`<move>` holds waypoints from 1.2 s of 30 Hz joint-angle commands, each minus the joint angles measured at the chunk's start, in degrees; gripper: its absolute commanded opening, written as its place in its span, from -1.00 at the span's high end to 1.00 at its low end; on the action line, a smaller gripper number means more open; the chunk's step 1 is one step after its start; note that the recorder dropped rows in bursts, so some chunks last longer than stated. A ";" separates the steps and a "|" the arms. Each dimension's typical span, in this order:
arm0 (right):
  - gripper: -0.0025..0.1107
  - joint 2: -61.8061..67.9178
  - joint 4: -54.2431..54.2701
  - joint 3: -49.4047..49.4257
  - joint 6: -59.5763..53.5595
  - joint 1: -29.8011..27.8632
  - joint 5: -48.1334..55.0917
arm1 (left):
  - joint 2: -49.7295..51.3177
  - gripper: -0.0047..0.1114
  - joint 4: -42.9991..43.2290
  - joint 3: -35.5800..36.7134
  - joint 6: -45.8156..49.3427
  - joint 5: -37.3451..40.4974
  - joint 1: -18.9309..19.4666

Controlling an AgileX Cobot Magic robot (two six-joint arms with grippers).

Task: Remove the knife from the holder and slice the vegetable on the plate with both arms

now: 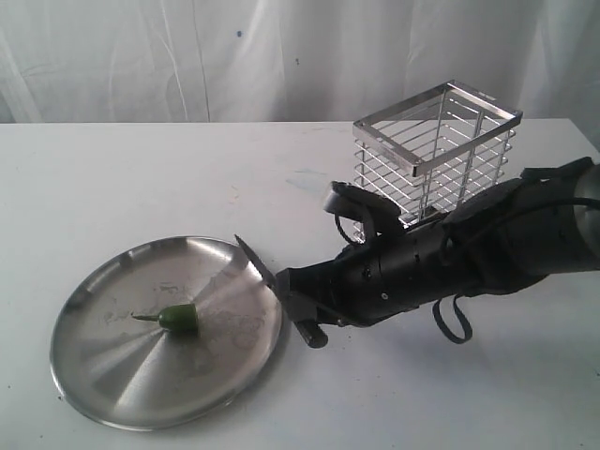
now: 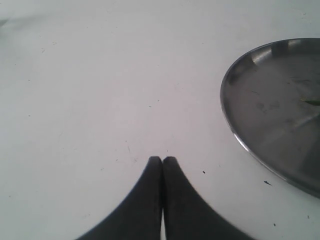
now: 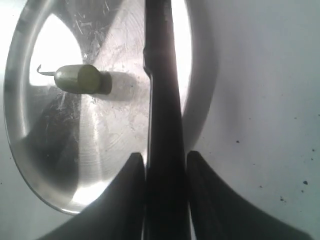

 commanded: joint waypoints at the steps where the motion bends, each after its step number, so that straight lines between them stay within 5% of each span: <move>1: 0.96 -0.24 -1.93 0.10 -0.72 1.21 1.18 | -0.27 0.92 0.14 0.36 0.02 -0.03 -0.50; 18: 0.96 0.41 -3.98 0.10 -0.74 5.20 -1.55 | -0.27 0.92 0.14 0.36 0.02 -0.03 -0.50; 36: 0.95 5.12 -3.21 0.10 -0.49 5.20 6.65 | -0.27 0.92 0.14 0.36 0.02 -0.03 -0.50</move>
